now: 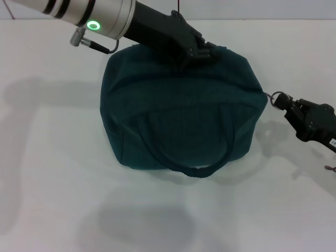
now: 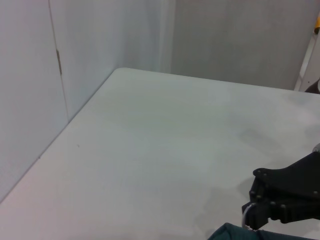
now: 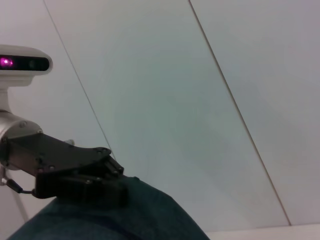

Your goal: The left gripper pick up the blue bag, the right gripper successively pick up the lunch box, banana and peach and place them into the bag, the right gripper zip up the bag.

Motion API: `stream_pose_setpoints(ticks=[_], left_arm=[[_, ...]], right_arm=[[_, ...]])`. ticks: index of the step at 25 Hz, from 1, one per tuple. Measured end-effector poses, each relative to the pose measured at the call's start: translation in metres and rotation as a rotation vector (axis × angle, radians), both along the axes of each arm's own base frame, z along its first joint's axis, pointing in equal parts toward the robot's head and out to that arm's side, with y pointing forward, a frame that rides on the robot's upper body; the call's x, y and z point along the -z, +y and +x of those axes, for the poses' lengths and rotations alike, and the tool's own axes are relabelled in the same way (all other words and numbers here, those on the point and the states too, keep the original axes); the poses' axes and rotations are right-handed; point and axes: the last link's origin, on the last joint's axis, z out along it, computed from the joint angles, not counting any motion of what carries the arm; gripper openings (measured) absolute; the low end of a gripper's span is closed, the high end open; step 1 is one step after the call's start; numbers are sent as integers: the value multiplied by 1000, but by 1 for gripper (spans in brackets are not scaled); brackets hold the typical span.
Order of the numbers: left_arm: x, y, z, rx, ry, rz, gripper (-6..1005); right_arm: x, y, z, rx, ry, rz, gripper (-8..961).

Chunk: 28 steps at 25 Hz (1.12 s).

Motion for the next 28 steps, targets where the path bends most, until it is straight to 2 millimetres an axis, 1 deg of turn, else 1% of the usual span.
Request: stream_pose_setpoints(ticks=[3, 10, 18, 22, 24, 28], left_arm=[[-1, -2, -1, -14, -4, -15, 97], [-7, -5, -7, -42, -25, -31, 96], [-7, -6, -13, -58, -28, -32, 95], [-5, -10, -12, -64, -42, -52, 99], [-5, -19, -6, -73, -103, -112, 100], [-8, -28, 1, -65, -186, -169, 104]], right_arm=[[1, 0, 1, 5, -5, -3, 12], [6, -1, 12, 65, -46, -20, 12], [6, -4, 11, 53, -34, -24, 12], [5, -9, 12, 45, -23, -33, 12], [4, -11, 14, 51, -24, -32, 12], [-1, -17, 23, 77, -26, -24, 12]])
